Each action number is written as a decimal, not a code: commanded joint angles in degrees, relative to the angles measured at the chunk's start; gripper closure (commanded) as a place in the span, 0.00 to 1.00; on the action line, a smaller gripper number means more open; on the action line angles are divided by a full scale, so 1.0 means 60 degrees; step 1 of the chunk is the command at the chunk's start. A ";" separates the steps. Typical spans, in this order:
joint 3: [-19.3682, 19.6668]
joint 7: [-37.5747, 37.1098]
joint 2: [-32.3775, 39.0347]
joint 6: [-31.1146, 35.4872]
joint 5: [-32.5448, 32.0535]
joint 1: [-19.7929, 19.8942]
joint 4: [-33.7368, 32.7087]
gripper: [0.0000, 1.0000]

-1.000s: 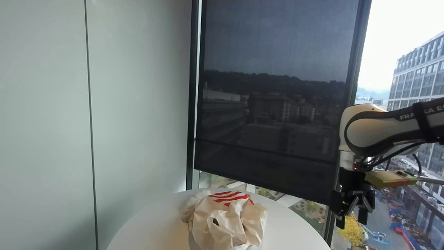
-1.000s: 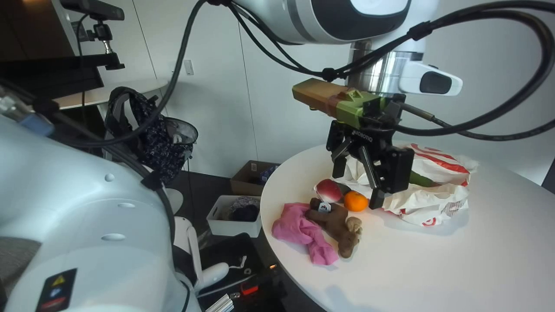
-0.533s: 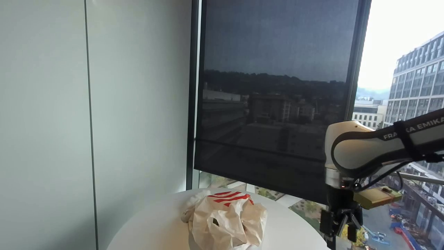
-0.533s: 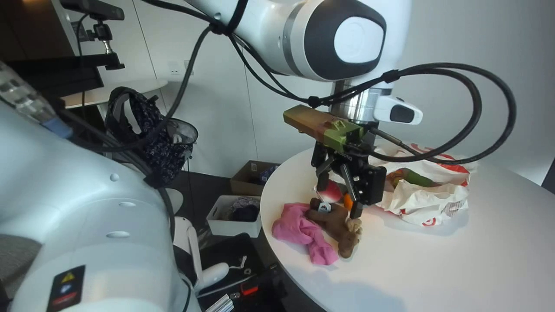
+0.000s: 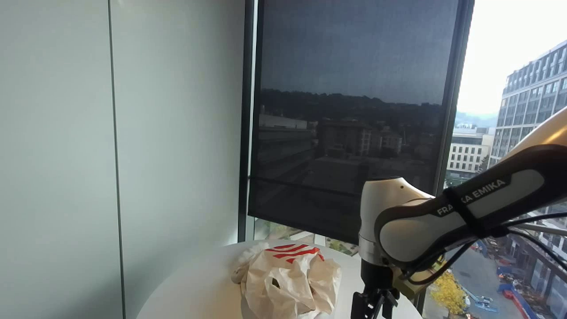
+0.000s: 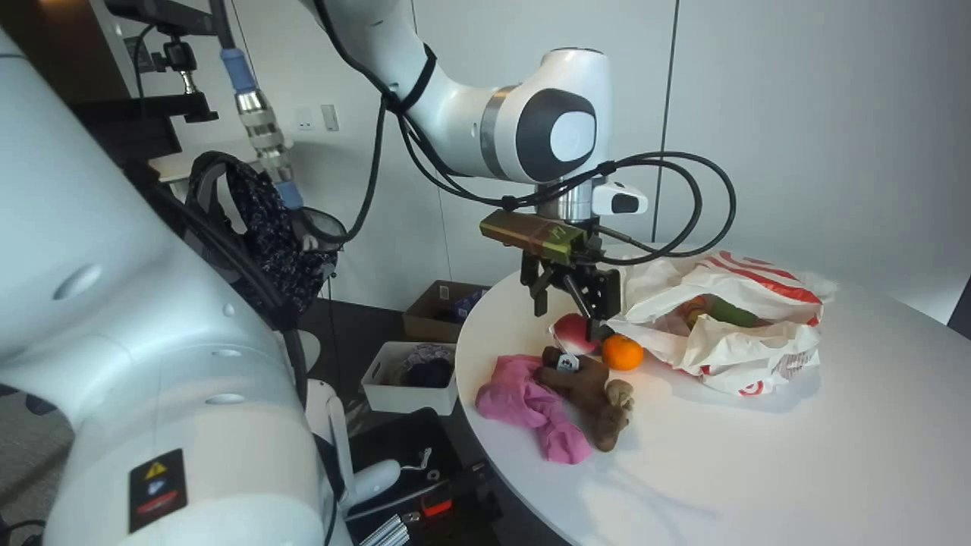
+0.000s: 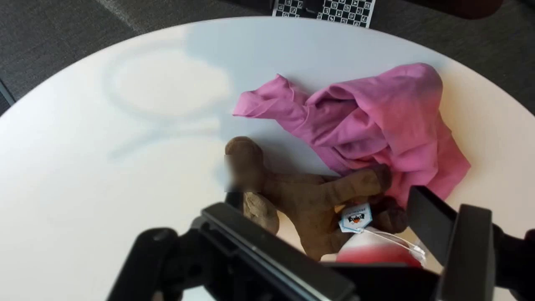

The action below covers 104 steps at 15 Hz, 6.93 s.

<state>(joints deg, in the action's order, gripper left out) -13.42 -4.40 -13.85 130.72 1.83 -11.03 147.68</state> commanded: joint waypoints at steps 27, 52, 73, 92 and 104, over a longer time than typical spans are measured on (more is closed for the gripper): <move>0.1990 -0.3537 0.5248 0.5264 -0.7090 -0.2906 -0.2191 0.27; 0.0906 -0.5000 0.2039 -0.0804 -0.7168 -0.1379 -0.2062 0.85; 0.0594 -0.6593 0.4618 0.0117 -1.1271 -0.0536 -0.4002 0.84; 0.0783 -0.7459 0.6277 0.4009 -1.1021 -0.0482 -0.5660 0.85; 0.1052 -0.8923 0.7718 0.4961 -1.0925 -0.0423 -0.6637 0.51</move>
<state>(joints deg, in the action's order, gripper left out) -6.44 -57.53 32.00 159.35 -64.95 -13.93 108.82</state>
